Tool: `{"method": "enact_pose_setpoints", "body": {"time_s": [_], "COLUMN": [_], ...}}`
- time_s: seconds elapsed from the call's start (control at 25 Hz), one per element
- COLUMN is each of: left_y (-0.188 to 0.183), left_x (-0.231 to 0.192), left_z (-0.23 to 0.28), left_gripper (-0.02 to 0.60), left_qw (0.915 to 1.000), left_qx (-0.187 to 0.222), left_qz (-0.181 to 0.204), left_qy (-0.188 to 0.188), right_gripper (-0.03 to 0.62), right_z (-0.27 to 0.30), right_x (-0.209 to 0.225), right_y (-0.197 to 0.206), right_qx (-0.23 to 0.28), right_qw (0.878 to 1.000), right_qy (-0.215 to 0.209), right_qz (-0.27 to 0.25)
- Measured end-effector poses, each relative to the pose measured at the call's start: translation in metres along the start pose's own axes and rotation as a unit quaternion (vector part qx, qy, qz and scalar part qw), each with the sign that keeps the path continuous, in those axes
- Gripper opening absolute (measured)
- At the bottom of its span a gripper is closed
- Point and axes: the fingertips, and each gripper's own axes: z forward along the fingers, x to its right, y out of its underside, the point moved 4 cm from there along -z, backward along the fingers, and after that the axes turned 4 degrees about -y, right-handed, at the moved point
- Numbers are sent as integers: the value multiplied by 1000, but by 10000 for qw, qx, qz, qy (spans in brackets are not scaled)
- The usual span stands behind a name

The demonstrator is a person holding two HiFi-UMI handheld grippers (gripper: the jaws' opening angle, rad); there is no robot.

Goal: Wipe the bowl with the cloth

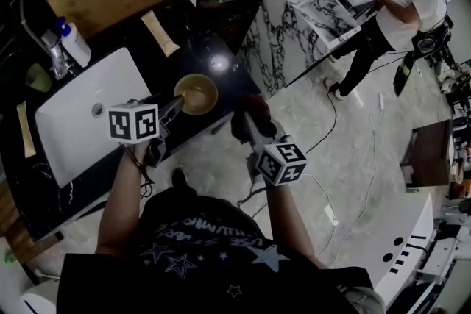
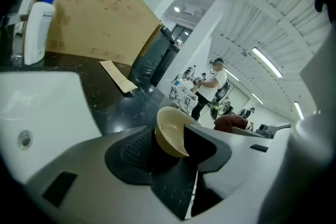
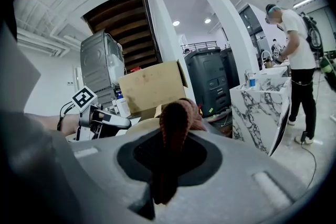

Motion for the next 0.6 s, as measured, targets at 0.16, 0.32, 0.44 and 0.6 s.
{"method": "enact_pose_setpoints", "body": {"time_s": [0.16,0.32,0.44,0.6], "left_y": [2,8,6,4], "left_x": [-8,-7,-6,-6], "left_z": [8,17,19,20], "left_gripper": [170,170,169,117], "left_qw": [9995,9972,9964,9954], "left_qx": [-223,-590,-672,-775], "left_qz": [-210,-300,-294,-240], "left_qy": [109,338,434,501], "right_gripper": [54,54,54,54], "right_z": [1,5,11,20], "right_x": [4,4,1,-4], "right_y": [-9,-14,-18,-18], "right_qx": [-33,-38,-42,-111], "right_qw": [9997,9995,9993,9991], "right_qy": [211,297,309,217], "right_qz": [-116,-129,-197,-333]}}
